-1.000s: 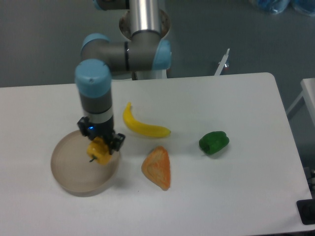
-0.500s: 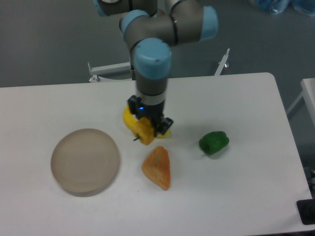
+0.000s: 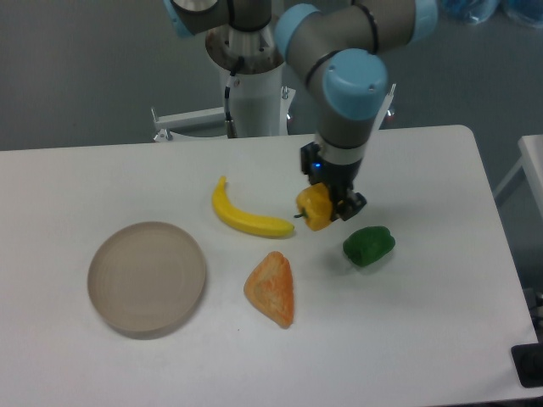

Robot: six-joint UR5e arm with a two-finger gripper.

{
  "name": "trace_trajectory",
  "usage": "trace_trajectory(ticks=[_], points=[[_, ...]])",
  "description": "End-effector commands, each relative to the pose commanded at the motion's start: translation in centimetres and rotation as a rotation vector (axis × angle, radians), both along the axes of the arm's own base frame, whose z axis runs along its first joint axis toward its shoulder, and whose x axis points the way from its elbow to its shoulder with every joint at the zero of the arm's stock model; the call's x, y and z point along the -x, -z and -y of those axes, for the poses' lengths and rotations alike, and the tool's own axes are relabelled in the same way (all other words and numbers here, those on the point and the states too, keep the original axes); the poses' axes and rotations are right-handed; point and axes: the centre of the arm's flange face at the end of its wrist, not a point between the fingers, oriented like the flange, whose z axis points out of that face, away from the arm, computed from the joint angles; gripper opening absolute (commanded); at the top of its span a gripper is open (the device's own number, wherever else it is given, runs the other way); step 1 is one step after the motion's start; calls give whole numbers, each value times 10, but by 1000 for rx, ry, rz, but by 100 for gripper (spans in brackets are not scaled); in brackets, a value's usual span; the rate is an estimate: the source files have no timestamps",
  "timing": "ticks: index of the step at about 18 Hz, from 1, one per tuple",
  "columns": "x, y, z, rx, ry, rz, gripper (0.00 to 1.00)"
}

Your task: Pick up the yellow pepper from the plate

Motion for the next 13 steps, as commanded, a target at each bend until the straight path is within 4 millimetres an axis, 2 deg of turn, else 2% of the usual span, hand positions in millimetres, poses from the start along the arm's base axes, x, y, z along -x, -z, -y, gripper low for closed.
trace_trajectory(ticks=[4,10,13], points=[[11,14,-4,35,70,-13,18],[24,7,-18,54,76,-27,18],[26,11,-24,56,80,-27,18]])
